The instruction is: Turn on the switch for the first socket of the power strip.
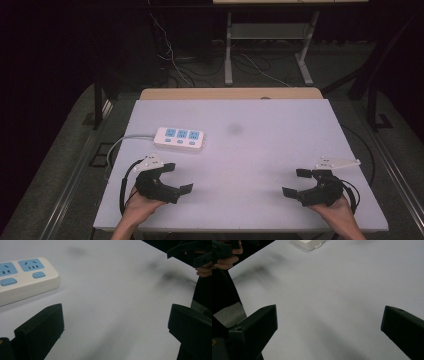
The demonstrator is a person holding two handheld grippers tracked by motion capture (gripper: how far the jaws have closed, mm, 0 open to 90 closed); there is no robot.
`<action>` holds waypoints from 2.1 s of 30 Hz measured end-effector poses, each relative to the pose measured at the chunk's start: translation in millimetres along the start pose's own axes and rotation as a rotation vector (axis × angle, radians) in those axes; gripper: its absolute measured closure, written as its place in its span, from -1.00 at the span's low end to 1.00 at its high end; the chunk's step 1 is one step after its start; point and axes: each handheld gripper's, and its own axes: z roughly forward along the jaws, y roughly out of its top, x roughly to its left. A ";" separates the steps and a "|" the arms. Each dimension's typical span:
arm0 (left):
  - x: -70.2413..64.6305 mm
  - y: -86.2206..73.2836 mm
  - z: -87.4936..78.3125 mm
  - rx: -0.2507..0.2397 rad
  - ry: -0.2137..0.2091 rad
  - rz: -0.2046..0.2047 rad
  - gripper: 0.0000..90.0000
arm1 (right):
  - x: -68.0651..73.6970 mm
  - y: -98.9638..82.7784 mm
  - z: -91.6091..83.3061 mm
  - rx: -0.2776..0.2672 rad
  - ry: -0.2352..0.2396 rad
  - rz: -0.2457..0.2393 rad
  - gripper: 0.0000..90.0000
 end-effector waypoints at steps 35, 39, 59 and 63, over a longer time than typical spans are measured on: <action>31.4 34.0 -25.8 0.034 0.041 0.003 -0.99 | -0.7 -0.9 0.7 0.010 0.001 0.002 -0.99; 34.7 38.9 -26.4 0.047 0.051 0.007 -0.98 | -0.7 -0.9 0.6 0.010 0.001 0.003 -0.99; 53.9 63.0 -27.6 0.085 0.083 0.017 -0.95 | -1.2 -1.3 0.6 0.016 0.003 0.003 -0.99; 57.4 67.4 -29.5 0.095 0.088 0.021 -0.94 | -1.1 -1.4 0.5 0.016 0.003 0.002 -0.99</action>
